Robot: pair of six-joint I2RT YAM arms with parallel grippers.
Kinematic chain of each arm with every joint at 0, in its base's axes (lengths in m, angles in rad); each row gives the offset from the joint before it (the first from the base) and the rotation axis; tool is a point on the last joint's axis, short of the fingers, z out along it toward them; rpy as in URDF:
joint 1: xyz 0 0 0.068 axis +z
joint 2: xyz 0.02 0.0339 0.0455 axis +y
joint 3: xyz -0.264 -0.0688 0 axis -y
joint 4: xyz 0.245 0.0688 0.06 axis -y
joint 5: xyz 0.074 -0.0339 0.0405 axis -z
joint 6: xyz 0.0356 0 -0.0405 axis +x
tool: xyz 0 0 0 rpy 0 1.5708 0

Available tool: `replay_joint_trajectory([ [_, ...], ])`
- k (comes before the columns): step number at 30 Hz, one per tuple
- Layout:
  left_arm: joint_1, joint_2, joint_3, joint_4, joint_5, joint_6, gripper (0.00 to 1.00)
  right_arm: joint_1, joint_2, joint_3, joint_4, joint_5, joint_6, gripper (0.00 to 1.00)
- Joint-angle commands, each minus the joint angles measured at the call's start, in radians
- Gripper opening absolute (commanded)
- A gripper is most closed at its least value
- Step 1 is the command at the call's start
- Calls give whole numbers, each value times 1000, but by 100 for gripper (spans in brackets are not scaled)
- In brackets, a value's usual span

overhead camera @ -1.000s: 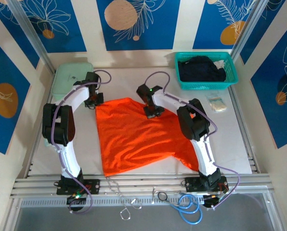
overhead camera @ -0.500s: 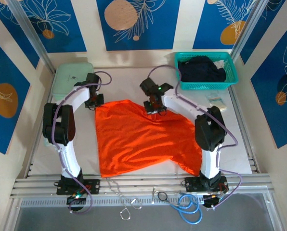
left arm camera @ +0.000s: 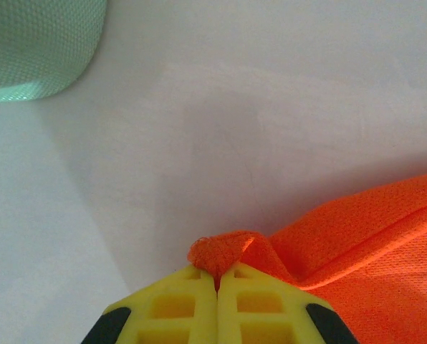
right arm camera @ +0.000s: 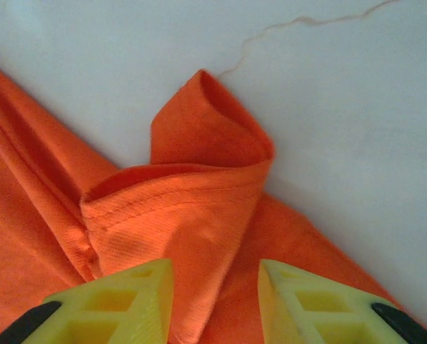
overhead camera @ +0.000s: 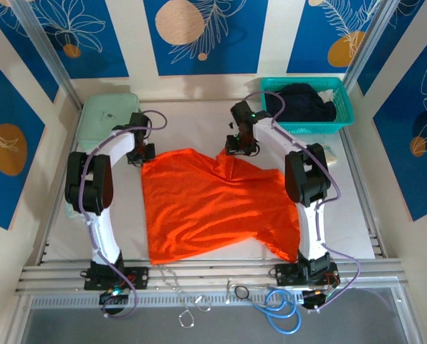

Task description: Fold and stack the t-shirts

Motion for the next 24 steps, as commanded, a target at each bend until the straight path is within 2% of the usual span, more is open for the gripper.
replay_joint_trajectory([
  [1,-1,13,-9,-5,13,4,0,35,-1,31,30,-117,35,39],
  [6,-1,8,-15,3,19,-3,0,74,62,69,-8,-64,72,45],
  [13,-1,6,-32,19,24,-7,0,91,190,170,-69,28,74,45],
  [16,-1,4,-40,24,25,-9,0,101,224,218,-80,62,71,33],
  [19,-1,-1,-47,30,24,-10,0,118,226,244,-87,103,71,12],
  [21,-1,-4,-52,31,22,-10,0,133,208,247,-83,123,70,2],
  [24,-1,-8,-58,35,20,-10,0,167,168,244,-84,182,60,0],
])
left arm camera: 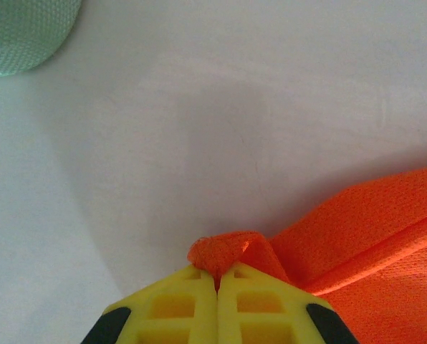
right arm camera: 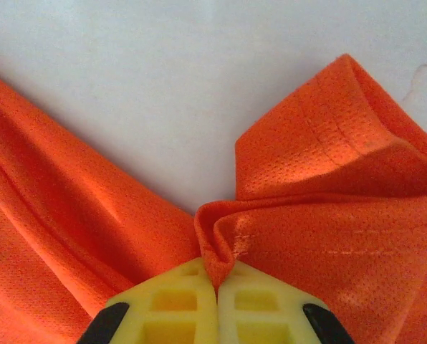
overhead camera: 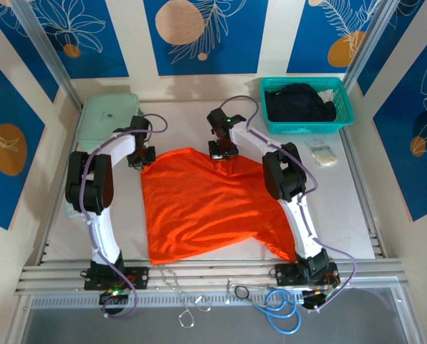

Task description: Fold and stack the t-shirts

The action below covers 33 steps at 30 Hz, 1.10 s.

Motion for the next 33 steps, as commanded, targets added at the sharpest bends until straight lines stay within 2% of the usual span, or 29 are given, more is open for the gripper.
replay_joint_trajectory([
  [1,-1,-13,-19,6,14,-12,0,52,-64,14,-30,83,-8,0],
  [16,-2,-15,-56,28,40,-17,0,281,-125,-108,8,370,-17,0],
  [17,-3,-15,-60,29,40,-17,0,290,-124,-118,8,363,-16,1],
  [22,-2,-13,-90,44,46,-20,0,304,-130,-182,18,293,-9,22],
  [25,-3,-10,-102,50,50,-25,0,292,-164,-176,12,283,-42,29],
  [29,-4,-16,-108,50,51,-31,0,224,-233,-106,-8,215,-130,36],
  [33,-6,-25,-108,47,51,-32,0,98,-229,-8,-20,35,-262,36],
])
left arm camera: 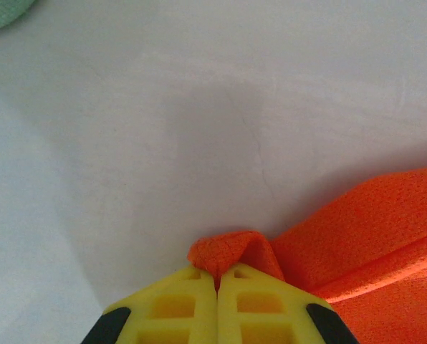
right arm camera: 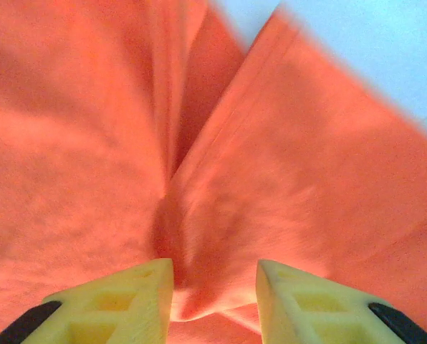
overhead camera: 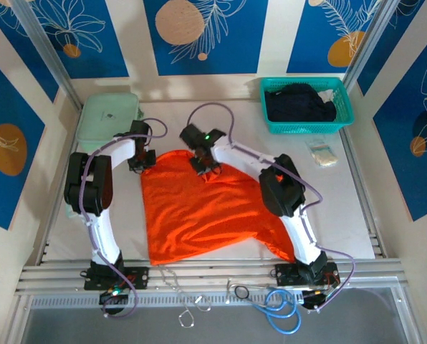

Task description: Fold and stack the t-shirts

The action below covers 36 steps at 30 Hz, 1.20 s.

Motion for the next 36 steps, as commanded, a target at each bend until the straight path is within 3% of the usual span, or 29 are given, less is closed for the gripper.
replay_joint_trajectory([
  [1,-4,-12,-29,-27,31,-11,0,-118,-38,110,-19,-195,-152,35],
  [4,-5,-14,-25,-29,33,-13,0,-198,42,193,-25,-326,-273,35],
  [7,-6,-13,-20,-32,38,-14,0,-239,138,283,-43,-371,-378,35],
  [15,-6,-8,-12,-47,25,-4,0,-219,250,365,-29,-427,-551,38],
  [28,-7,-1,-13,-47,25,2,0,-154,459,535,-42,-261,-570,41],
  [36,-7,8,-7,-49,26,5,0,-155,395,481,28,-234,-546,40],
])
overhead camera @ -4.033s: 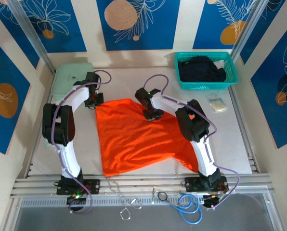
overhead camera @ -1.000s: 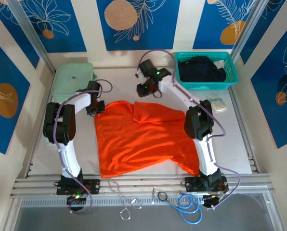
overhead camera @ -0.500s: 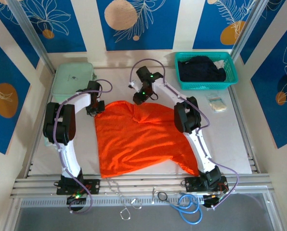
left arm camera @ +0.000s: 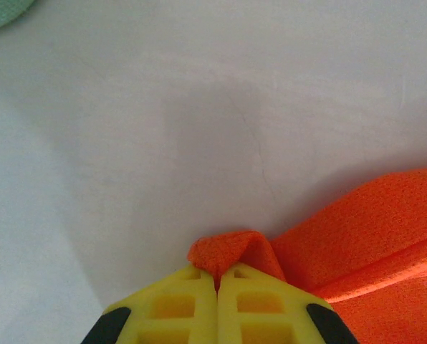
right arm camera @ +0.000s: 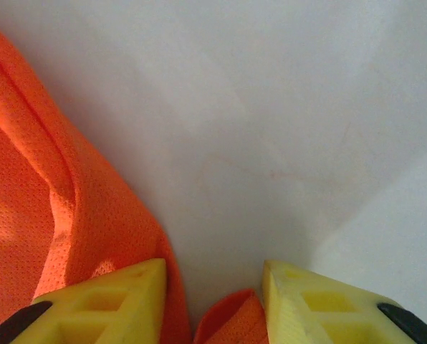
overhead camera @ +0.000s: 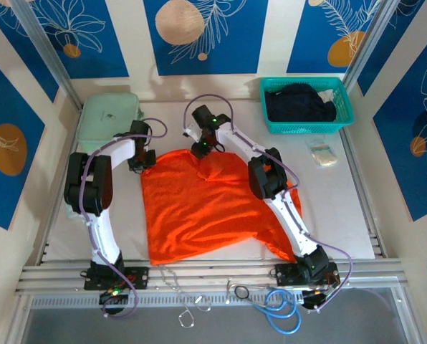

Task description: Fold and stack the t-shirts

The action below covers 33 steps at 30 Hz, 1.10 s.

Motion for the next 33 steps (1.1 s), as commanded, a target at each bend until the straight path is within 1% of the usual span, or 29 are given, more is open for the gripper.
replay_joint_trajectory([
  [1,-6,7,-5,-48,24,4,0,-6,-61,-24,20,17,13,40],
  [8,-6,5,-3,-51,22,9,0,-22,-115,-37,19,-1,49,41],
  [14,-6,11,-1,-51,27,7,0,-39,-162,-93,43,-26,69,41],
  [24,-5,14,-4,-49,25,9,0,-59,-135,-142,41,-18,57,41],
  [33,-6,22,-1,-47,30,7,0,-33,-103,-142,37,-35,52,41],
])
